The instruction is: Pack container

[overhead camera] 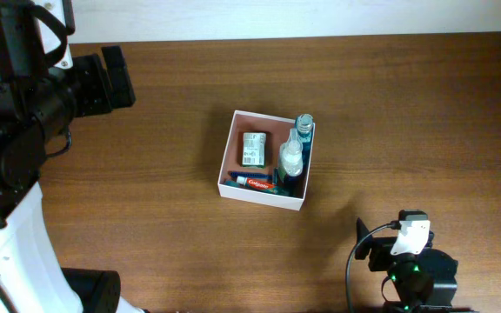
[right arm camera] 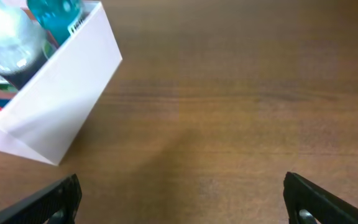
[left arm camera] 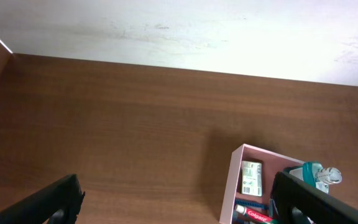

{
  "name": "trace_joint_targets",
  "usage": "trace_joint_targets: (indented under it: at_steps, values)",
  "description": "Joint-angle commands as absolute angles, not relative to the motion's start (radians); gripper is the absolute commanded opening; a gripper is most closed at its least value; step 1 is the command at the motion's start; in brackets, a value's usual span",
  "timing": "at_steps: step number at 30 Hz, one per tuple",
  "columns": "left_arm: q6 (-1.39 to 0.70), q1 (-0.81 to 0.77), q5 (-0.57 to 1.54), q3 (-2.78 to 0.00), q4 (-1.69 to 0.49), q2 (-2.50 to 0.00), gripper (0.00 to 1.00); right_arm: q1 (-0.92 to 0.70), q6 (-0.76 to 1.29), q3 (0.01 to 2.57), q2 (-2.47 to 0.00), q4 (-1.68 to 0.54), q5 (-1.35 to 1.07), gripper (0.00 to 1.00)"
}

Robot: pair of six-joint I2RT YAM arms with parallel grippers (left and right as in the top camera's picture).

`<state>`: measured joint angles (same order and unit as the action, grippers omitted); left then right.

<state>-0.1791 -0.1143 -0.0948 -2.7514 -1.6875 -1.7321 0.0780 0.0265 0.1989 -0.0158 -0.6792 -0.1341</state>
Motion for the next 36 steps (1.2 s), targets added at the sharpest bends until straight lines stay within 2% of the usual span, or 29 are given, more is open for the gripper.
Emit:
trace_joint_targets:
  at_steps: [1, 26, 29, 32, 36]
  values:
    - [-0.170, -0.109, -0.102, -2.751, -1.687, -1.735, 0.99, 0.086, 0.035, 0.175, -0.003, -0.673, -0.147, 0.99]
    - [-0.170, -0.109, -0.102, -2.732, -1.687, -1.733, 0.99, 0.086, 0.035, 0.162, -0.004, -0.675, -0.147, 0.99]
    - [-0.163, -0.109, -0.107, -2.649, -1.687, -1.684, 0.99, 0.086, 0.035, 0.162, -0.004, -0.675, -0.147, 0.99]
    - [-0.088, -0.109, -0.267, -2.510, -1.623, -1.591, 0.99, 0.086, 0.035, 0.162, -0.004, -0.675, -0.147, 0.99]
    - [-0.031, -0.109, -0.373, -2.180, -1.349, -1.408, 0.99, 0.086, 0.035, 0.162, -0.004, -0.675, -0.147, 0.99]
